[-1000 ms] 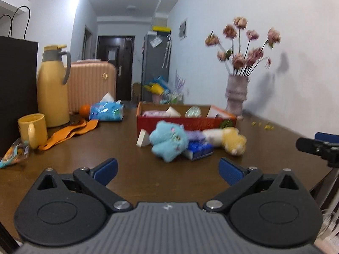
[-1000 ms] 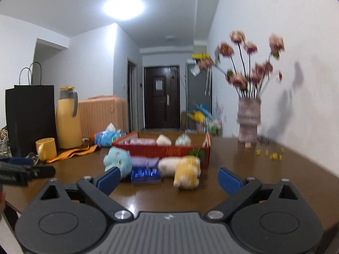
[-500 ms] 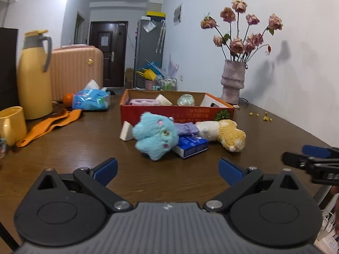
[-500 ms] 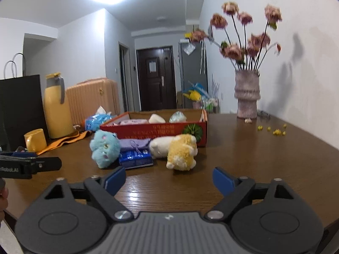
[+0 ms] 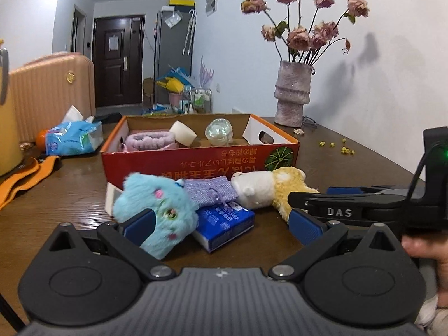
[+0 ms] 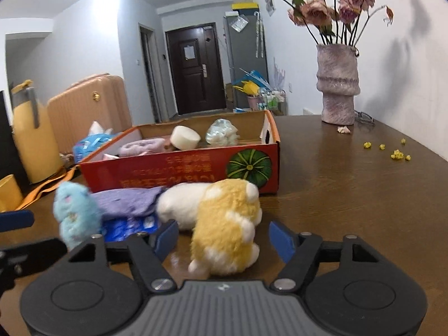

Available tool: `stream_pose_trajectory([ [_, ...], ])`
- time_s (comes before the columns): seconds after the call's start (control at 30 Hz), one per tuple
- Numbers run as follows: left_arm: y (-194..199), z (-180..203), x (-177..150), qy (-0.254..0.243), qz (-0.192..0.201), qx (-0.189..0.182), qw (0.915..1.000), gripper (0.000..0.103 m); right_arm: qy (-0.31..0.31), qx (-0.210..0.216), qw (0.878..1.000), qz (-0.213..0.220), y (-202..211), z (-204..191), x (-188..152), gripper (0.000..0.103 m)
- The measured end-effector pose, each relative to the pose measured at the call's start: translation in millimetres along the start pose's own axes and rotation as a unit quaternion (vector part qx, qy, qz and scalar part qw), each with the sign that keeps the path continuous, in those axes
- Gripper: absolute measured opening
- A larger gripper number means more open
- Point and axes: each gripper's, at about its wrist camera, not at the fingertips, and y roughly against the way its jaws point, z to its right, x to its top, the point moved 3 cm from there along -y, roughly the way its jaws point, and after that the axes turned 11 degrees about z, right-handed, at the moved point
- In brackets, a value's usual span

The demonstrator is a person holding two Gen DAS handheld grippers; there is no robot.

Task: Organize soft objects
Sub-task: 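Grasp the yellow-white plush dog with the right tool while the left tool grasps it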

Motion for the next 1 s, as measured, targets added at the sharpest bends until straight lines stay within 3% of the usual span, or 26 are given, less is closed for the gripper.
stream_pose_trajectory([
  [0.03, -4.3, 0.1, -0.1, 0.003, -0.003, 0.000, 1.0000, 0.103, -0.006, 0.002, 1.000, -0.004, -5.3, 2.1, -0.8, 0.062],
  [0.1, -13.7, 1.0, -0.3, 0.007, -0.010, -0.005, 0.9999, 0.103, -0.019, 0.012, 1.000, -0.016, -13.0, 6.3, -4.0, 0.045],
  [0.3, -32.5, 15.1, -1.7, 0.016, -0.026, -0.032, 0.9990, 0.103, -0.041, 0.010, 0.999, -0.013, -0.8, 31.3, -7.5, 0.043],
  [0.47, -34.3, 36.1, -4.7, 0.029, -0.031, -0.083, 0.9957, 0.099, -0.042, 0.060, 0.997, -0.027, 39.2, 45.2, -18.3, 0.042],
  [0.63, -50.0, 49.4, -16.8, 0.044, -0.074, -0.090, 0.9922, 0.078, -0.055, 0.055, 0.997, -0.022, 64.7, 53.7, -25.3, 0.046],
  [0.9, -70.6, 57.4, -18.0, 0.075, -0.096, -0.108, 0.9867, 0.076, -0.066, 0.060, 0.996, -0.007, 72.6, 57.7, -23.5, 0.046],
  [0.97, -75.1, 56.3, -18.8, 0.079, -0.100, -0.110, 0.9857, 0.073, -0.065, 0.058, 0.996, -0.005, 73.0, 58.5, -21.9, 0.047],
  [1.0, -76.6, 56.0, -19.8, 0.080, -0.101, -0.113, 0.9852, 0.065, -0.065, 0.058, 0.996, -0.006, 72.3, 59.2, -22.0, 0.046],
])
